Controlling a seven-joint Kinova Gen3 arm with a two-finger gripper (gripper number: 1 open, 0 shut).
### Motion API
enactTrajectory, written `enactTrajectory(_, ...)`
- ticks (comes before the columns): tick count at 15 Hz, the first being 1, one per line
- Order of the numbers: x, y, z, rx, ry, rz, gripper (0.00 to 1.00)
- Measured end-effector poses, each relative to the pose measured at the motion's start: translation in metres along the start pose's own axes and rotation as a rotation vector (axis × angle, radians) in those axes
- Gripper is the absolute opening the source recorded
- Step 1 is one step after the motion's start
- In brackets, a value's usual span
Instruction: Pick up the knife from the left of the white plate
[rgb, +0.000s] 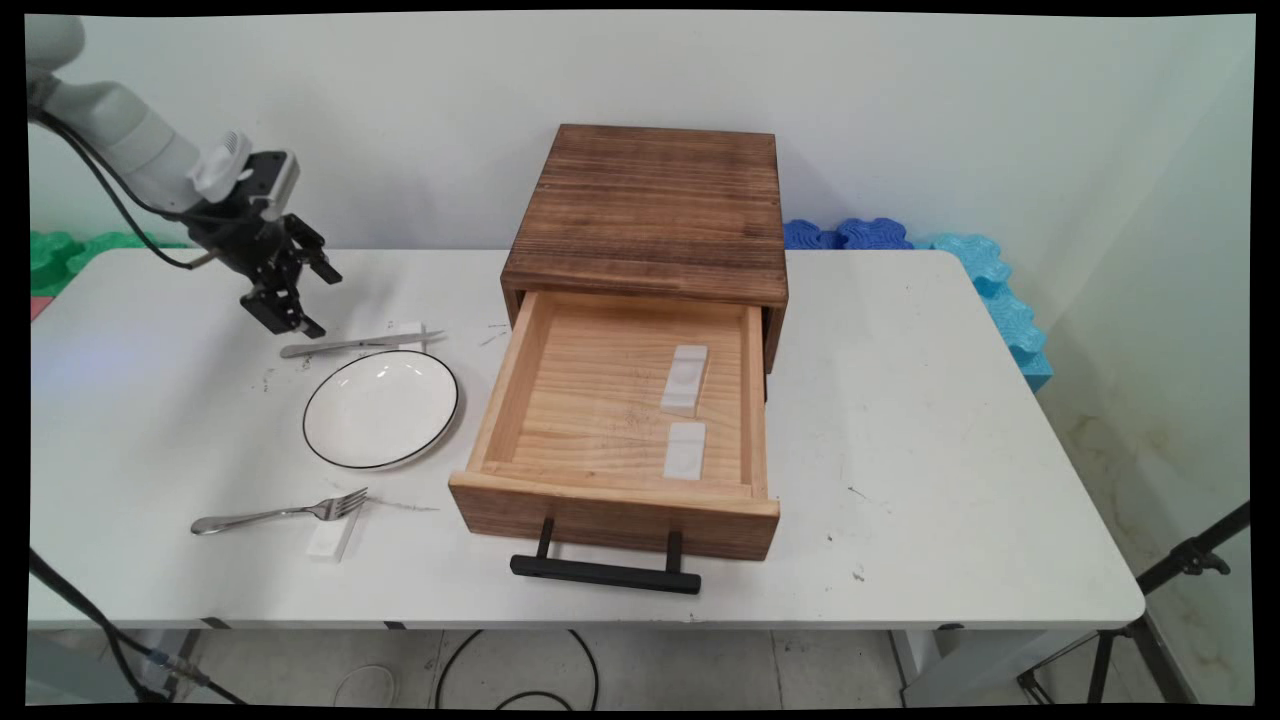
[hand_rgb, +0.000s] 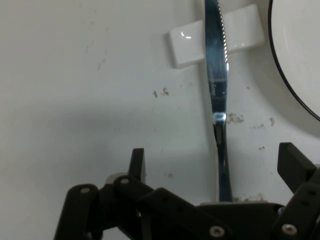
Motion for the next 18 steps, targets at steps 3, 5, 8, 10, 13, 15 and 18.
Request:
enactTrajectory(3,0.001,-0.001,0.016,-0.008,0.005,0.002,1.00)
enactTrajectory(5,0.003,-0.001,0.027,-0.014,0.009,0.002,1.00)
enactTrajectory(8,0.005,-0.002,0.038,-0.018,0.016,0.001,1.00)
enactTrajectory(10,0.005,-0.002,0.042,-0.019,0.018,0.000,1.00)
enactTrajectory(13,0.006,-0.004,0.049,-0.019,0.022,-0.002,1.00)
enactTrajectory(15,0.007,-0.005,0.052,-0.019,0.023,-0.003,1.00)
enactTrajectory(18,0.006,-0.007,0.056,-0.019,0.025,-0.006,1.00)
